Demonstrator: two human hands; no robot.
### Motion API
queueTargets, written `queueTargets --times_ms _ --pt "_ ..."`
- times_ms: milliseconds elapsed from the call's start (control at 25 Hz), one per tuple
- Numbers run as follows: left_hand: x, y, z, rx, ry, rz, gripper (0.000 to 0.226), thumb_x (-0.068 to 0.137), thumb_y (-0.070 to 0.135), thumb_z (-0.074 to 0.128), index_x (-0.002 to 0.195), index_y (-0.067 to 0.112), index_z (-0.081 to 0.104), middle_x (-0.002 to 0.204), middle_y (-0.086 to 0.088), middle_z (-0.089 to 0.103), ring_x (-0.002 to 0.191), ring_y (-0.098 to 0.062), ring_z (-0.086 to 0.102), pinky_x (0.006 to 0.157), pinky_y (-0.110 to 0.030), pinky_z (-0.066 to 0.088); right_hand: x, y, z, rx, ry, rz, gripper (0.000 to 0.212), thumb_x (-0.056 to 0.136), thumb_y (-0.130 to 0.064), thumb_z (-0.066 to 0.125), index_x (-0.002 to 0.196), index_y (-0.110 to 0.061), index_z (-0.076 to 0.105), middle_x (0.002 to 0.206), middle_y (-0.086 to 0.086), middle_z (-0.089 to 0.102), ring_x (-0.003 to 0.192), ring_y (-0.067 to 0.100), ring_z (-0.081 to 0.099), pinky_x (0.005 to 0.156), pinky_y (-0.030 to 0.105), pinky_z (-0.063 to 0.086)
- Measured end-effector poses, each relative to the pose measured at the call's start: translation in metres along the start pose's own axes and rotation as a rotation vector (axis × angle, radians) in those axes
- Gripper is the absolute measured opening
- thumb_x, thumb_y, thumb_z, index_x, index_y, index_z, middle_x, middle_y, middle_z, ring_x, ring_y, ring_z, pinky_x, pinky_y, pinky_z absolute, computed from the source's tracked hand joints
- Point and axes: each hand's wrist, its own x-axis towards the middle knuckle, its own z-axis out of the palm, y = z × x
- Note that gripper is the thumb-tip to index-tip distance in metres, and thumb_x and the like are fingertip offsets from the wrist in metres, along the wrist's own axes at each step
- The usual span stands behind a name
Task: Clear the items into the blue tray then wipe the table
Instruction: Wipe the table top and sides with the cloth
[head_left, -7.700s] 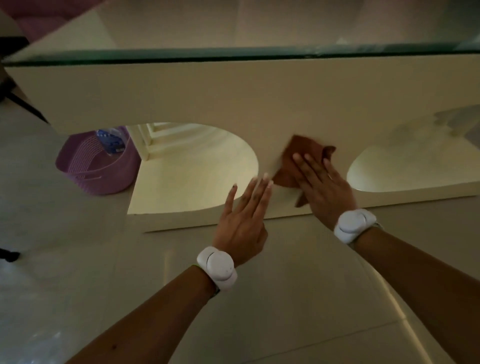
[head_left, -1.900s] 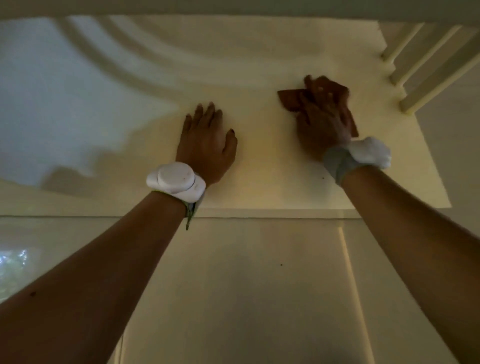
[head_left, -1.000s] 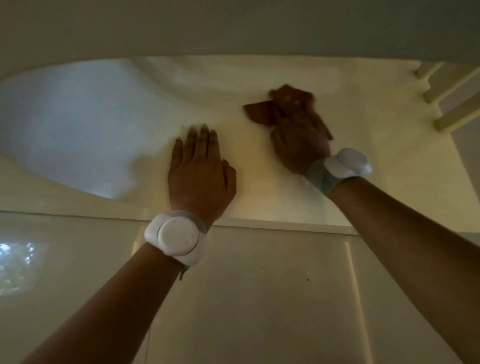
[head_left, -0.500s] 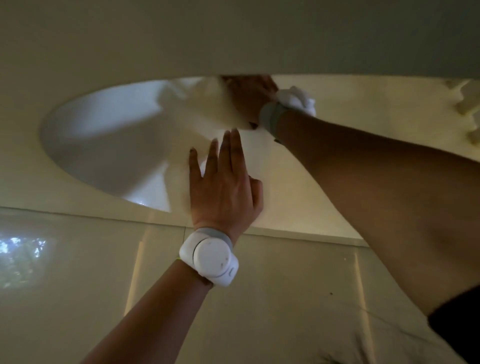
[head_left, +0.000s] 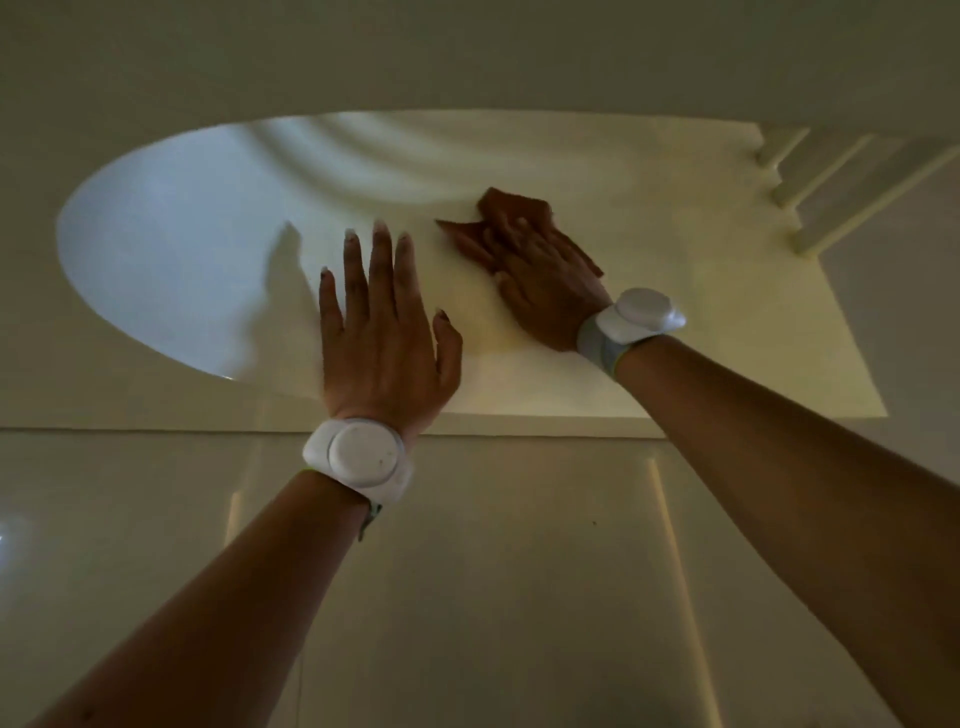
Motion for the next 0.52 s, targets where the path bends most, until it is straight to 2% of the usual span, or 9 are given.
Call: queueTargets --times_ms 160,280,320,360,440,520 --pt "-0.006 0.030 0.010 0.001 -0.039 0.101 0.067 0.091 0.041 0.026 0.147 0.005 0.022 0.157 -0.016 0.016 0.146 -0.032 0.010 0.117 -0.053 0.009 -0.046 0.068 -0.003 -0.069 0.118 0.229 0.060 0.091 -0.032 0.020 0.151 -0.027 0.016 0.160 0.006 0.011 0.146 0.026 0.016 0.120 0.039 0.011" --pt "-0.018 0.076 0.029 -0.014 -0.116 0.224 0.069 0.091 0.045 0.022 0.146 0.003 0.027 0.156 -0.016 0.022 0.145 -0.031 0.015 0.117 -0.053 0.011 -0.074 0.085 0.000 0.029 0.167 0.681 0.064 0.088 -0.038 0.017 0.149 -0.023 0.027 0.159 0.007 0.014 0.146 0.026 0.015 0.119 0.042 0.009" --pt "-0.019 0.087 0.034 -0.013 -0.128 0.220 0.069 0.092 0.046 0.022 0.145 0.001 0.028 0.155 -0.017 0.024 0.145 -0.032 0.017 0.116 -0.053 0.012 -0.085 0.085 0.001 0.043 0.161 0.750 0.068 0.086 -0.042 0.014 0.148 -0.020 0.030 0.160 0.007 0.013 0.147 0.026 0.013 0.118 0.042 0.008" --pt "-0.020 0.091 0.037 -0.006 -0.136 0.198 0.070 0.093 0.047 0.021 0.144 0.000 0.029 0.154 -0.018 0.025 0.144 -0.034 0.017 0.116 -0.054 0.013 -0.096 0.084 0.002 0.041 0.152 0.731 0.067 0.088 -0.043 0.014 0.148 -0.019 0.028 0.160 0.006 0.010 0.147 0.026 0.012 0.118 0.042 0.007" --pt "-0.022 0.093 0.041 0.010 -0.126 0.190 0.071 0.093 0.048 0.019 0.144 0.000 0.030 0.154 -0.018 0.025 0.144 -0.035 0.017 0.116 -0.054 0.013 -0.120 0.087 0.000 0.025 0.124 0.559 0.056 0.097 -0.036 0.023 0.150 -0.020 0.019 0.161 0.000 0.005 0.148 0.023 0.009 0.119 0.040 0.007" --pt "-0.027 0.096 0.043 0.027 -0.110 0.218 0.070 0.094 0.049 0.018 0.144 0.000 0.030 0.154 -0.017 0.025 0.144 -0.034 0.017 0.116 -0.053 0.012 -0.141 0.106 -0.010 0.009 0.137 0.514 0.054 0.100 -0.033 0.026 0.152 -0.025 0.012 0.161 -0.004 0.003 0.148 0.022 0.008 0.120 0.038 0.007"
